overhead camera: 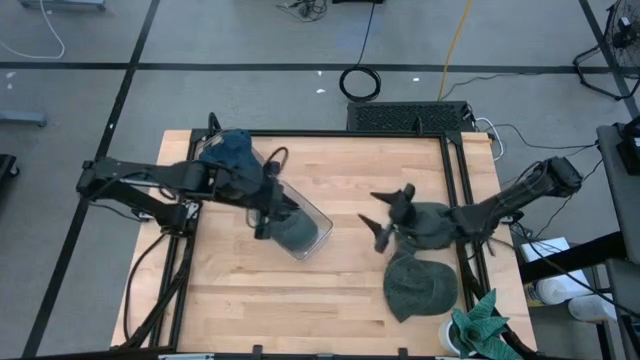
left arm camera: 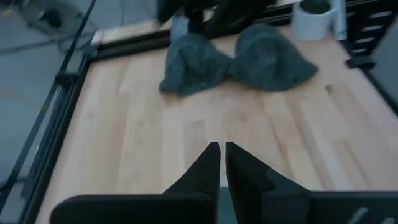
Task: Pick & Place hat
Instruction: Put the top black cap into the bottom transparent bin
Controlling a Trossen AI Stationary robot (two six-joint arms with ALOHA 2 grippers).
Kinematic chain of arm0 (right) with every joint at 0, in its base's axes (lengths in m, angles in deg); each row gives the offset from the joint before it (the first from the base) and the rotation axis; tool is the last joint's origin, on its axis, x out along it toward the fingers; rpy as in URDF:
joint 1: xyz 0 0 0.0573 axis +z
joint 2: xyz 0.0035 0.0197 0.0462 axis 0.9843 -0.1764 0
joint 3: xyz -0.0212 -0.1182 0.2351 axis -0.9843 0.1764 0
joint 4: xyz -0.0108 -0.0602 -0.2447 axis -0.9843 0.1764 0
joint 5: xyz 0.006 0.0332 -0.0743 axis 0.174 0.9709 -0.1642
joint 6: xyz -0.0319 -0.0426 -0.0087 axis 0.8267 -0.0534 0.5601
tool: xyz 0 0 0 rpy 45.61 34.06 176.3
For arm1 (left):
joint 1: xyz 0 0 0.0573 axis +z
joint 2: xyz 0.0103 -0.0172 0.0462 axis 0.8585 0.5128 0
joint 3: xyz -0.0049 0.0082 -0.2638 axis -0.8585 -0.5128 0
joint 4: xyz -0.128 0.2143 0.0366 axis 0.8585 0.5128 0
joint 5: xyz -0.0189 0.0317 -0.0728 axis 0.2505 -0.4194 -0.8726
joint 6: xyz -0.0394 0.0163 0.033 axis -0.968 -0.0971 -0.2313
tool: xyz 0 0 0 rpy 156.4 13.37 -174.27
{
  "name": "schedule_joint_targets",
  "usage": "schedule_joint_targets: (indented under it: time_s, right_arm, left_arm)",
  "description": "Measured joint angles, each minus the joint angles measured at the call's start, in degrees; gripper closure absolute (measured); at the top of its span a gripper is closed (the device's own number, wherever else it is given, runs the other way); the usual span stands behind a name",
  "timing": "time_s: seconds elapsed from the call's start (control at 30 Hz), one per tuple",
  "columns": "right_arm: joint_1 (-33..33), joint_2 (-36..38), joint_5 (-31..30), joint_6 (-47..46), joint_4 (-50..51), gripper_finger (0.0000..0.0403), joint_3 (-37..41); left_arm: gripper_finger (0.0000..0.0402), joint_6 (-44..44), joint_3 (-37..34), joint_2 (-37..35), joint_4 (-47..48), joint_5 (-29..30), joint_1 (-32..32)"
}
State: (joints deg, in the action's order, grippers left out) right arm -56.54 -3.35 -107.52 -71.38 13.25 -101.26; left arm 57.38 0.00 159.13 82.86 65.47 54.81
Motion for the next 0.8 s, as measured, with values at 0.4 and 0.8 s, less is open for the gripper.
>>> schedule_joint_targets:
  time_s: [0.4,0.8]
  right_arm:
    - [-16.05,-12.35,30.3,-34.89,76.94,0.0101,-26.29]
    - [-17.31,-11.66,48.12,-48.77,85.07,0.0101,-15.26]
  left_arm:
    - [0.0366,6.28,-15.48,-10.28,-15.46,-14.19,6.29]
    - [0.0366,12.49,-21.82,-16.26,-19.09,-14.45,7.8]
